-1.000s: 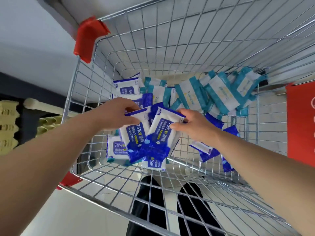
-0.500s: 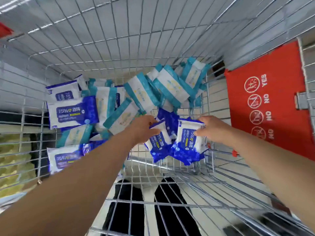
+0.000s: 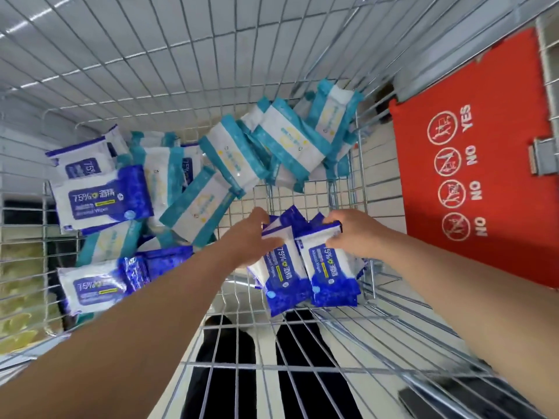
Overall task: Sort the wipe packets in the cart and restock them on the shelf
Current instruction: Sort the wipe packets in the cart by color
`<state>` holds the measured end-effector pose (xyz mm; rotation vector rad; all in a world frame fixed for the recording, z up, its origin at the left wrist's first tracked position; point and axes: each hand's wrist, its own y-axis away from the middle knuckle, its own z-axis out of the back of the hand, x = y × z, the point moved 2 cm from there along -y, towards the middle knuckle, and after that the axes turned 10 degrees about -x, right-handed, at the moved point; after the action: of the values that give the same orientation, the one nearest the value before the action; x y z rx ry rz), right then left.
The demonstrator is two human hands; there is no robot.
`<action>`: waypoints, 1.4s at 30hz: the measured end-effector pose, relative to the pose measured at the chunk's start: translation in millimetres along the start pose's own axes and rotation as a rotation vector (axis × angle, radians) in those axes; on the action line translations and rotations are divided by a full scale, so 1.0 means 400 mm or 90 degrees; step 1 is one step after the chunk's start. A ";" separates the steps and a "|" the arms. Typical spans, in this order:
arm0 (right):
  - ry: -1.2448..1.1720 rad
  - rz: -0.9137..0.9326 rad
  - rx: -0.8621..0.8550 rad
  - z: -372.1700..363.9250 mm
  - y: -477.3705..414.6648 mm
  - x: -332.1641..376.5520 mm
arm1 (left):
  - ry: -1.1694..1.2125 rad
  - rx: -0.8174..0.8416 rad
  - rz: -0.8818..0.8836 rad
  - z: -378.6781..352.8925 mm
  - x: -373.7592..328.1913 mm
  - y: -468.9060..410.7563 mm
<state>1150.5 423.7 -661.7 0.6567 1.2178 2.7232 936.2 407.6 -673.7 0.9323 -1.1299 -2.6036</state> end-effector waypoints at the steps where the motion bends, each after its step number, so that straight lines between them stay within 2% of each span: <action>1: 0.010 0.022 -0.022 0.004 0.002 0.016 | 0.004 -0.019 -0.008 0.015 -0.003 0.003; 6: -0.008 0.112 -0.115 0.044 0.009 0.145 | -0.039 -0.156 -0.052 0.159 0.004 0.031; 11: -0.026 0.215 -0.109 0.014 -0.005 0.324 | -0.097 -0.288 -0.034 0.340 0.108 0.101; 16: -0.014 0.265 -0.087 -0.061 -0.052 0.464 | -0.256 -0.357 -0.032 0.457 0.267 0.121; 20: 0.060 0.273 -0.087 -0.117 -0.111 0.503 | -0.317 -0.301 -0.016 0.480 0.341 0.093; 23: 0.057 0.254 -0.119 -0.141 -0.134 0.511 | -0.310 -0.324 -0.043 0.485 0.366 0.086; 28: 0.056 0.246 -0.220 -0.145 -0.153 0.532 | -0.299 -0.294 0.040 0.485 0.387 0.104; 31: 0.015 0.253 -0.243 -0.130 -0.143 0.553 | -0.254 -0.260 0.059 0.499 0.382 0.123; 33: -0.017 0.270 -0.208 -0.121 -0.115 0.572 | -0.217 -0.218 0.047 0.514 0.378 0.142; 38: -0.028 0.296 0.015 -0.172 -0.006 0.586 | -0.212 -0.021 0.074 0.497 0.396 0.219; 42: 0.075 0.301 0.029 -0.230 0.026 0.563 | -0.250 0.016 0.058 0.436 0.414 0.251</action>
<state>909.6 409.2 -630.1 0.9018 1.2927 3.1620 690.0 382.0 -591.9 0.3665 -1.2573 -2.7741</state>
